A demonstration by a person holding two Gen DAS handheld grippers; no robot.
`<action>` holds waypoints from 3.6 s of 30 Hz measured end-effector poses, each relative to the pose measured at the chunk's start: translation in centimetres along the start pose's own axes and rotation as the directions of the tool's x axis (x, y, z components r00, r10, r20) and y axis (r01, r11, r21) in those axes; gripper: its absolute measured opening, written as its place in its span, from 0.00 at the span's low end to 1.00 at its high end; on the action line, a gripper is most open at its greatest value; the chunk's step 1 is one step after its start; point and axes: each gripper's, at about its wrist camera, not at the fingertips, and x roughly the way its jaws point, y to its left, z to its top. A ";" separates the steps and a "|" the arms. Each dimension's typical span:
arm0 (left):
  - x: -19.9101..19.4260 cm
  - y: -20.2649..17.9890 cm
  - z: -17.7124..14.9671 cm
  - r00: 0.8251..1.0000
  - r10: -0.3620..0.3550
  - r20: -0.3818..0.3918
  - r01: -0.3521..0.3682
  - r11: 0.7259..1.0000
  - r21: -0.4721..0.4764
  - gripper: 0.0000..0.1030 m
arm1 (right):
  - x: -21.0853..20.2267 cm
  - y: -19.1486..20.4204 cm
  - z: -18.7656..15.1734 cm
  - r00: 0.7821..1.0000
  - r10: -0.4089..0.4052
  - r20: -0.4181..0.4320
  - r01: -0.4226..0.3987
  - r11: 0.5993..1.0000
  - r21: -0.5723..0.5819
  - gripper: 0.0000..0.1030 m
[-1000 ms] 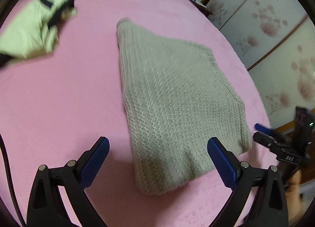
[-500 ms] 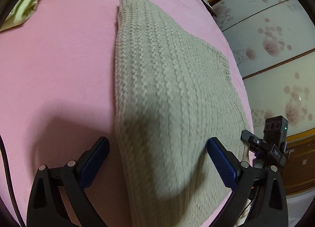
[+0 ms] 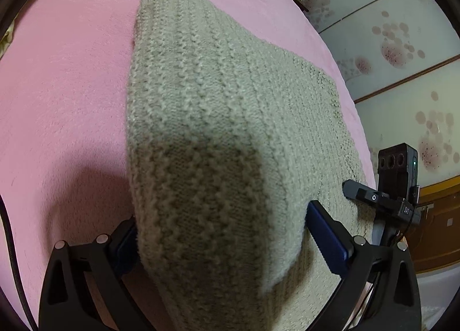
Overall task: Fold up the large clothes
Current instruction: 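Lower both tools onto the end of the grey cardigan stack and grasp it, then lift the grasped end with both tools and fold it over the stack, then open both tools to release the folded end onto the stack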
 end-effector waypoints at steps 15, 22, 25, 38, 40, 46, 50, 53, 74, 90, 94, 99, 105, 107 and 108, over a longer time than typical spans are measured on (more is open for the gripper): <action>1.0 -3.1 0.9 0.987 0.156 0.028 -0.157 0.985 0.066 0.83 | 0.9 3.1 -0.6 0.989 -0.143 0.028 0.145 0.983 -0.113 0.79; -1.8 -6.7 0.2 0.959 0.257 0.121 -0.272 0.953 0.133 0.52 | -0.6 7.4 -1.9 0.956 -0.263 0.127 0.286 0.933 -0.220 0.47; -3.9 -7.9 -0.3 0.956 0.261 0.134 -0.281 0.946 0.163 0.51 | -2.2 9.3 -2.7 0.950 -0.259 0.172 0.293 0.930 -0.220 0.44; -20.4 -4.6 -4.0 0.943 0.299 0.143 -0.325 0.921 0.216 0.51 | -4.2 22.1 -8.7 0.976 -0.134 0.172 0.177 0.946 -0.271 0.43; -23.9 -2.7 -3.0 0.941 0.302 0.155 -0.329 0.922 0.203 0.51 | -3.4 25.1 -8.4 0.980 -0.103 0.170 0.151 0.943 -0.298 0.43; -34.1 2.7 2.0 0.909 0.335 0.249 -0.388 0.898 0.209 0.51 | 0.3 36.0 -4.3 0.983 -0.011 0.184 0.084 0.915 -0.395 0.43; -38.8 7.1 8.4 0.881 0.359 0.308 -0.429 0.881 0.198 0.51 | 4.4 43.0 1.5 0.977 0.042 0.211 0.052 0.905 -0.422 0.43; -40.1 10.3 13.8 0.863 0.363 0.353 -0.447 0.873 0.196 0.52 | 7.2 46.2 5.8 0.969 0.067 0.240 0.042 0.907 -0.420 0.43; -25.8 33.2 25.6 0.889 0.305 0.341 -0.342 0.938 0.053 0.90 | 30.6 38.8 15.5 0.967 -0.050 0.250 0.128 0.943 -0.306 0.52; -30.2 29.3 21.9 0.718 0.419 0.555 -0.532 0.845 0.050 1.00 | 26.2 40.8 13.6 0.909 -0.162 0.384 0.332 0.838 -0.433 0.83; -32.9 28.0 22.0 0.699 0.392 0.599 -0.501 0.865 0.018 0.99 | 23.0 42.0 13.8 0.892 -0.095 0.442 0.303 0.852 -0.427 0.71; -32.8 26.8 24.3 0.763 0.326 0.559 -0.421 0.906 0.046 0.50 | 24.3 44.6 14.6 0.917 -0.081 0.391 0.273 0.841 -0.468 0.13; -29.1 27.5 24.8 0.785 0.391 0.480 -0.476 0.877 0.063 0.34 | 29.0 45.5 14.2 0.920 -0.174 0.351 0.338 0.804 -0.490 0.08; -28.4 28.2 25.1 0.780 0.409 0.474 -0.490 0.870 0.056 0.33 | 29.5 44.9 14.2 0.893 -0.228 0.388 0.407 0.779 -0.478 0.00; -28.2 28.4 25.1 0.780 0.415 0.468 -0.492 0.869 0.049 0.33 | 29.7 44.7 14.3 0.889 -0.235 0.392 0.415 0.776 -0.475 0.00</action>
